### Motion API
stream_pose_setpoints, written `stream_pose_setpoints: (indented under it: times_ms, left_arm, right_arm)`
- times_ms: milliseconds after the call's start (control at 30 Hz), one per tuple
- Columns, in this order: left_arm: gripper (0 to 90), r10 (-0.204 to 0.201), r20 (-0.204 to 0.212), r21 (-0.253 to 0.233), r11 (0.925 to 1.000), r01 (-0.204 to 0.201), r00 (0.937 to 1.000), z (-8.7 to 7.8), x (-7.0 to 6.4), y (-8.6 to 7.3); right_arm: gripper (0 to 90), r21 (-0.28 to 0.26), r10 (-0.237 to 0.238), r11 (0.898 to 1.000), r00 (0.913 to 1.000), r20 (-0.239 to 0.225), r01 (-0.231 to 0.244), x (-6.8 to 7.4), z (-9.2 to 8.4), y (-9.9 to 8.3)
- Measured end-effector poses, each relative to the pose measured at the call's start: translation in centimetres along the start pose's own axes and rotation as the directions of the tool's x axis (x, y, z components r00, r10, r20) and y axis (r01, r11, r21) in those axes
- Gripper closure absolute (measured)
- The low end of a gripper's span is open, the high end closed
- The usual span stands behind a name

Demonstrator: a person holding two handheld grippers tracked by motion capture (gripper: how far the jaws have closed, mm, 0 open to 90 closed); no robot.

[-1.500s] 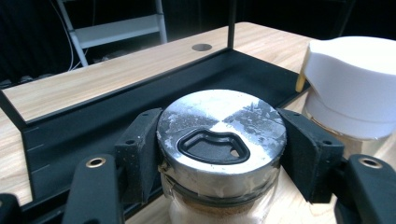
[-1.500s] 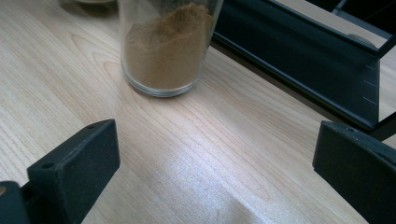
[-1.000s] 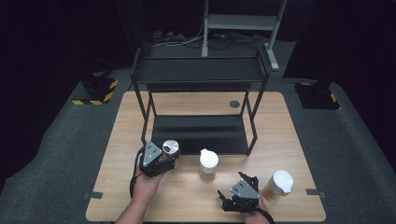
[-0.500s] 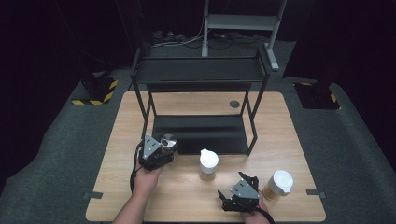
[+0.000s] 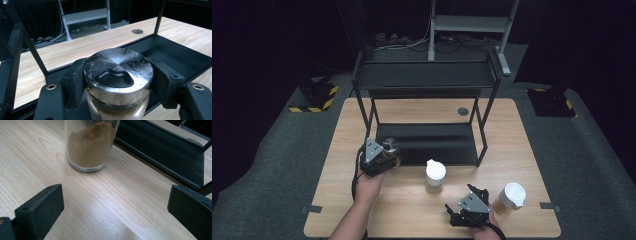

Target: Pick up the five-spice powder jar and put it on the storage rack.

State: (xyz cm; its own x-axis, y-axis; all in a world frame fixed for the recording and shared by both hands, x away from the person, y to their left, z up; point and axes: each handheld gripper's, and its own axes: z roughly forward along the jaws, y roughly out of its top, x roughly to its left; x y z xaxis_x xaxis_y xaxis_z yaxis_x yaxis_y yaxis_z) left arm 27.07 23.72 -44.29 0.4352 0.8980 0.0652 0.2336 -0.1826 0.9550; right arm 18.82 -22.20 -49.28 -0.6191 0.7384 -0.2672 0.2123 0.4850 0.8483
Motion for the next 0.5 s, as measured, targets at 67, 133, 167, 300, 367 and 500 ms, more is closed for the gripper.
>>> stream_pose_setpoints:
  times_ms: [67,133,167,300,367,500]
  left_arm:
    - [35.0,0.000,-0.005,0.001,1.0000,0.000,1.0000,0.2,-0.1,0.0]
    - [34.9,0.001,-0.007,0.006,1.0000,-0.001,1.0000,0.4,-0.1,0.0]
    - [35.0,-0.001,-0.009,0.006,1.0000,0.001,1.0000,0.4,-0.1,0.0]
    - [35.0,-0.008,-0.014,0.009,0.9999,0.008,0.9999,0.8,-0.1,0.0]
    - [35.0,-0.016,-0.015,0.008,0.9998,0.016,0.9998,1.0,-0.1,0.0]
    - [35.0,-0.017,-0.026,0.008,0.9998,0.017,0.9995,1.5,-0.1,0.4]
  right_arm:
    - [0.0,0.000,0.001,1.000,1.0000,-0.001,-0.001,0.0,0.0,0.0]
    - [0.0,0.000,-0.001,1.000,1.0000,0.000,0.001,0.0,0.0,0.0]
    - [0.0,0.000,-0.002,1.000,1.0000,0.000,0.002,0.0,0.0,0.0]
    - [0.0,0.000,-0.006,1.000,1.0000,0.000,0.006,0.1,0.0,0.0]
    - [0.0,0.000,-0.003,1.000,1.0000,0.000,0.003,0.0,0.0,0.0]
    - [0.0,0.000,-0.001,1.000,1.0000,0.000,0.001,0.0,0.0,0.0]
